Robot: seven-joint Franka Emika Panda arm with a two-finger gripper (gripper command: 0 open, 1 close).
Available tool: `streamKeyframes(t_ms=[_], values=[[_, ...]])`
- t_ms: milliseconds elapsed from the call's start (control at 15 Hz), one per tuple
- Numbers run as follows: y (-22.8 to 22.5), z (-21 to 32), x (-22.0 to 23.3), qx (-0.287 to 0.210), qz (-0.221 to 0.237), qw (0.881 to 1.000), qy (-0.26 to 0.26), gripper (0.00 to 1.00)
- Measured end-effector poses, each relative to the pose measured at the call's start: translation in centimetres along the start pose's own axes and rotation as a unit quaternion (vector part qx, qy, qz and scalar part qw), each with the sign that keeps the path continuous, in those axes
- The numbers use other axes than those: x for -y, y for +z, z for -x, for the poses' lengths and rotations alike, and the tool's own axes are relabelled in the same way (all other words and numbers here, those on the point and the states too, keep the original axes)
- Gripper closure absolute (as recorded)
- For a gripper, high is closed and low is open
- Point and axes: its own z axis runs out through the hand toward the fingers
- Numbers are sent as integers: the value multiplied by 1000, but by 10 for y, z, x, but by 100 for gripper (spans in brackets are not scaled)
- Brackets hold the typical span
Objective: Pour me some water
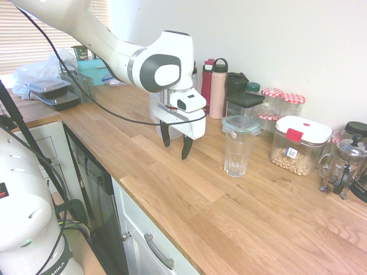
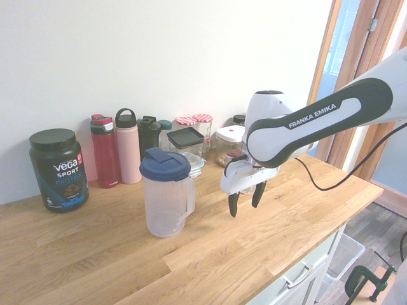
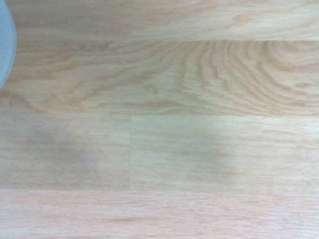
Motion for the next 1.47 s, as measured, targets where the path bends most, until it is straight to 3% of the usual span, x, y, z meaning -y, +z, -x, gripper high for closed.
streamKeyframes(t_ms=[267,600,867,1133,1200,1467], values=[[-8,8,8,-14,-3,1000,-16,0],[-63,106,33,-65,-32,994,-81,0],[-86,165,61,-117,-95,981,-119,0],[-82,159,85,-167,-146,968,-116,0],[-81,152,90,-167,-153,968,-108,100],[-73,123,108,-148,-172,970,-83,100]])
